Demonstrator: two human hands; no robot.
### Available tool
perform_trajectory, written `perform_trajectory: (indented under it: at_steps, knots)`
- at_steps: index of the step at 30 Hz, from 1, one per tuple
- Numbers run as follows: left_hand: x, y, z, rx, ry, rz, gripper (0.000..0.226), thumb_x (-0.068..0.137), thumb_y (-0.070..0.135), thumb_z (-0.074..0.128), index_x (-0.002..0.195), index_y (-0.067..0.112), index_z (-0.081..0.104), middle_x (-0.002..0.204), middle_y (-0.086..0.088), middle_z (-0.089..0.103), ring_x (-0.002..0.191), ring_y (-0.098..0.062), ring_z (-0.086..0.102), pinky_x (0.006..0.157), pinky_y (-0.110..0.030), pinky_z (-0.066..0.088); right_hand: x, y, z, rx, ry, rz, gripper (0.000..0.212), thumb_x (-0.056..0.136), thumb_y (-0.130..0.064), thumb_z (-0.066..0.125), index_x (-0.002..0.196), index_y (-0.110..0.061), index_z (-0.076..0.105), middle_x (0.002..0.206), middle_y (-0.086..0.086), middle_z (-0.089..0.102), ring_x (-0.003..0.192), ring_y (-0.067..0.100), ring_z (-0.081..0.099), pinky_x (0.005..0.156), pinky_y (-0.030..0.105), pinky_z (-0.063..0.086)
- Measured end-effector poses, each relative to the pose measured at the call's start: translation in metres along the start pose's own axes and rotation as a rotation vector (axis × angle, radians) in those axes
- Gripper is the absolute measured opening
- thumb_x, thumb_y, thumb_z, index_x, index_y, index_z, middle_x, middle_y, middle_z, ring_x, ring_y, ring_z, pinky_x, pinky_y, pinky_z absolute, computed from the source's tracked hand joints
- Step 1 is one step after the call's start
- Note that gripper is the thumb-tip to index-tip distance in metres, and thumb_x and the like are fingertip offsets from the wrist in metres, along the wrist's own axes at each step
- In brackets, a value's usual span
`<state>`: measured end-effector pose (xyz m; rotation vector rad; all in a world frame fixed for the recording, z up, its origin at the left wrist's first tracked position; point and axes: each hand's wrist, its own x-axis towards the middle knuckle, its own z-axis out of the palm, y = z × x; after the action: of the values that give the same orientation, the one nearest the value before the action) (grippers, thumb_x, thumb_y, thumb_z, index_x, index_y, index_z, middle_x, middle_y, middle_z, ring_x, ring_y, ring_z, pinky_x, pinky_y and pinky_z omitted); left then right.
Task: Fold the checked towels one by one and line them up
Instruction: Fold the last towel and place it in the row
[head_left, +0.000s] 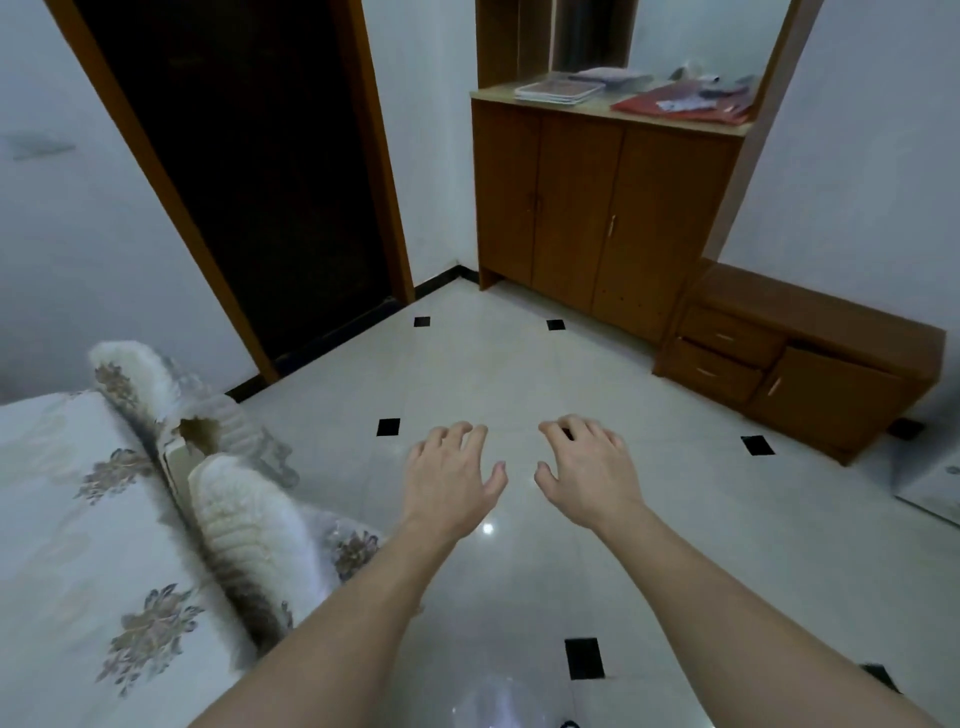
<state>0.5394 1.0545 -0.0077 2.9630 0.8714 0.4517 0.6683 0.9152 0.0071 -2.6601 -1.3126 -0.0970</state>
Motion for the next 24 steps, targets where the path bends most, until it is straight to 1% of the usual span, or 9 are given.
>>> perform_trajectory:
  at_steps: [3,6,10,14,18,22,24]
  knots:
    - [0.038,0.011,0.012,0.006,-0.010,-0.064,0.059,0.086,0.058,0.034,0.123,0.021,0.061,0.123,0.001,0.065,0.108,-0.023,0.059,0.085,-0.039,0.048,0.045,0.030,-0.003,-0.004,-0.023,-0.050,0.051,0.093,-0.043,0.048,0.140,-0.025,0.047,0.139,0.000,0.051,0.127,0.024,0.047,0.103,0.040,0.037]
    - [0.071,0.013,0.018,0.034,-0.030,-0.110,0.059,0.088,0.058,0.033,0.126,0.022,0.059,0.125,0.004,0.063,0.110,-0.021,0.057,0.086,-0.038,0.046,0.090,0.049,-0.003,0.002,-0.028,-0.096,0.048,0.093,-0.043,0.048,0.138,-0.024,0.048,0.138,0.000,0.052,0.125,0.024,0.048,0.102,0.040,0.038]
    - [0.102,-0.003,0.023,0.080,-0.048,-0.195,0.053,0.092,0.056,0.043,0.131,0.022,0.055,0.130,0.002,0.060,0.114,-0.022,0.054,0.091,-0.038,0.043,0.142,0.051,0.006,0.016,-0.053,-0.183,0.047,0.092,-0.041,0.050,0.135,-0.022,0.051,0.135,0.001,0.054,0.122,0.025,0.050,0.099,0.039,0.039]
    - [0.125,-0.033,0.027,0.107,-0.072,-0.287,0.055,0.094,0.055,0.041,0.135,0.021,0.052,0.132,0.001,0.058,0.117,-0.023,0.052,0.094,-0.039,0.044,0.192,0.033,0.023,0.041,-0.079,-0.273,0.047,0.092,-0.040,0.052,0.136,-0.022,0.052,0.134,0.001,0.055,0.121,0.025,0.051,0.098,0.040,0.039]
    - [0.151,-0.071,0.040,0.128,-0.090,-0.372,0.055,0.094,0.056,0.038,0.137,0.022,0.050,0.135,0.004,0.055,0.120,-0.022,0.051,0.095,-0.038,0.043,0.241,0.004,0.041,0.053,-0.114,-0.359,0.046,0.092,-0.040,0.051,0.135,-0.023,0.052,0.133,0.000,0.054,0.121,0.024,0.050,0.099,0.039,0.037]
    - [0.188,-0.113,0.060,0.103,-0.032,-0.425,0.051,0.091,0.054,0.043,0.127,0.022,0.059,0.124,0.004,0.062,0.110,-0.022,0.057,0.088,-0.039,0.047,0.301,-0.025,0.063,0.034,-0.132,-0.429,0.046,0.094,-0.042,0.048,0.136,-0.025,0.049,0.136,-0.002,0.051,0.123,0.022,0.048,0.101,0.038,0.036]
    - [0.211,-0.138,0.069,0.084,-0.037,-0.456,0.049,0.090,0.053,0.044,0.125,0.023,0.059,0.123,0.004,0.063,0.109,-0.021,0.058,0.088,-0.039,0.047,0.337,-0.043,0.073,0.030,-0.147,-0.456,0.047,0.094,-0.042,0.048,0.137,-0.025,0.048,0.137,-0.002,0.051,0.125,0.022,0.047,0.102,0.038,0.036]
